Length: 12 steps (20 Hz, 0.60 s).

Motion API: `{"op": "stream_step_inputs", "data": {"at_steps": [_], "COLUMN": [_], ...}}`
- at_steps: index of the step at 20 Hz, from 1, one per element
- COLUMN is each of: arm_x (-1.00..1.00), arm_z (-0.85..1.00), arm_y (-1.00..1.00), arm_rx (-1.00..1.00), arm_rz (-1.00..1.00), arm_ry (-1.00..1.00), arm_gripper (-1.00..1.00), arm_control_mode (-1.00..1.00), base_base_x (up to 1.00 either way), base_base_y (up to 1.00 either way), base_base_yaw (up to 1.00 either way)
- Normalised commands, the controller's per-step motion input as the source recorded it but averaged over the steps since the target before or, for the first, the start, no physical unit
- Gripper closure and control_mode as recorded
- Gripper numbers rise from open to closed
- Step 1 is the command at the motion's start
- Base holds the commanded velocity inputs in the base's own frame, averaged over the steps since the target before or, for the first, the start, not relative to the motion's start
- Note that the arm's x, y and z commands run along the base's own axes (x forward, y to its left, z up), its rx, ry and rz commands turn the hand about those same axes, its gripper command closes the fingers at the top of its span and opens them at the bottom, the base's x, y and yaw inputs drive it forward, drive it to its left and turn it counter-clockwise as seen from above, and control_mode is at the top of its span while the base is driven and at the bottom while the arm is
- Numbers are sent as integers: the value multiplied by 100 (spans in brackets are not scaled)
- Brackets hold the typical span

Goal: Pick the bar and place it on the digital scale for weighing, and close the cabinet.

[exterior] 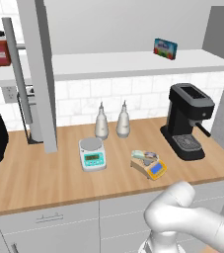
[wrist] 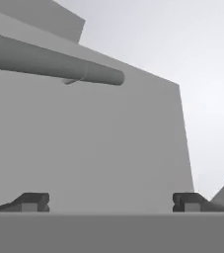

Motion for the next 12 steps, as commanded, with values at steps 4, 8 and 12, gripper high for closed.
{"op": "stream_step_inputs", "data": {"at_steps": [4, 8, 12], "arm_x": [97, 83, 47], "arm_z": [-14, 3, 46], "arm_y": [99, 56, 36], "arm_rx": [-7, -11, -12], "arm_rz": [-10, -26, -12], "arm_ry": [26, 34, 45], "arm_gripper": [-100, -100, -100], "arm_control_mode": [-100, -100, -100], "base_base_x": [0, 0, 0], "base_base_y": [0, 0, 0], "base_base_yaw": [0, 0, 0]}}
